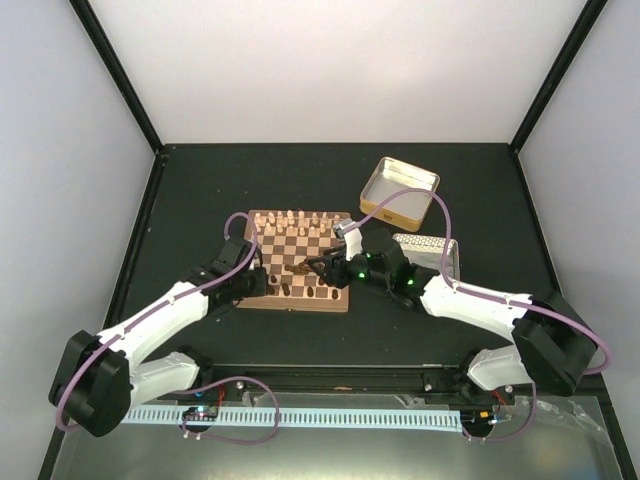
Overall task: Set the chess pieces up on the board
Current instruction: Place the chess piece on the chessboard.
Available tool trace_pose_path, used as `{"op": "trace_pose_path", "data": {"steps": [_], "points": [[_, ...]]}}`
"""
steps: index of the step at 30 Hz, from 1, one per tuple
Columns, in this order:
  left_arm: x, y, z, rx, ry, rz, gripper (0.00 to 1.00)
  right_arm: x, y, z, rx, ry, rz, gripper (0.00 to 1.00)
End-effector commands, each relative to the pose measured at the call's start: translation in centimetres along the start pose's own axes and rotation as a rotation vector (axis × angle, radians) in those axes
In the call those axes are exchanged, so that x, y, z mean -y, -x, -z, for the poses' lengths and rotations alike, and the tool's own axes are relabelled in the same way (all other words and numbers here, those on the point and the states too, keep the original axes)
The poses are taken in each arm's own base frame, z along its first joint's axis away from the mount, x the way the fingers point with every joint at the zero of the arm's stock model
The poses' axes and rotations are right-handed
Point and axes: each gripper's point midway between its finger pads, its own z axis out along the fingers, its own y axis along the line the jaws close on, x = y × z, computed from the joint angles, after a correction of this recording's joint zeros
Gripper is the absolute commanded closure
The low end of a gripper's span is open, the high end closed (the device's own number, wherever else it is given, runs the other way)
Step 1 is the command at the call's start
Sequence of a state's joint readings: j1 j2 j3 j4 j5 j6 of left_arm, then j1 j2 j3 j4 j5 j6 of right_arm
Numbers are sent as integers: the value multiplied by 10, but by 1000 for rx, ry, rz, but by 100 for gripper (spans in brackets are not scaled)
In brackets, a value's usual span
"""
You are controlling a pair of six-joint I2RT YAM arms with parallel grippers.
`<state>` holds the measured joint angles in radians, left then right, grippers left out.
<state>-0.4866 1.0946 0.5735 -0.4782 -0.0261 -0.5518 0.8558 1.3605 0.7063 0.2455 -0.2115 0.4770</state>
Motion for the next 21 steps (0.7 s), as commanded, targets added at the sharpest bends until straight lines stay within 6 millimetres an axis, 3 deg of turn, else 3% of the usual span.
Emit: {"op": "trace_pose_path", "data": {"steps": [1,7,12,21], "points": [[4,11,5,39,-5,-9,98,-1,14,0,38,-14,12,43],[11,28,25,96,-18,-23,98,2,17,3,51,-34,5,43],[31,44,41,136,-87,-57,98,10,22,11,93,-86,-22,43],[67,43,20,37,-187,-109,98,24,18,23,125,-156,-53,43]]}}
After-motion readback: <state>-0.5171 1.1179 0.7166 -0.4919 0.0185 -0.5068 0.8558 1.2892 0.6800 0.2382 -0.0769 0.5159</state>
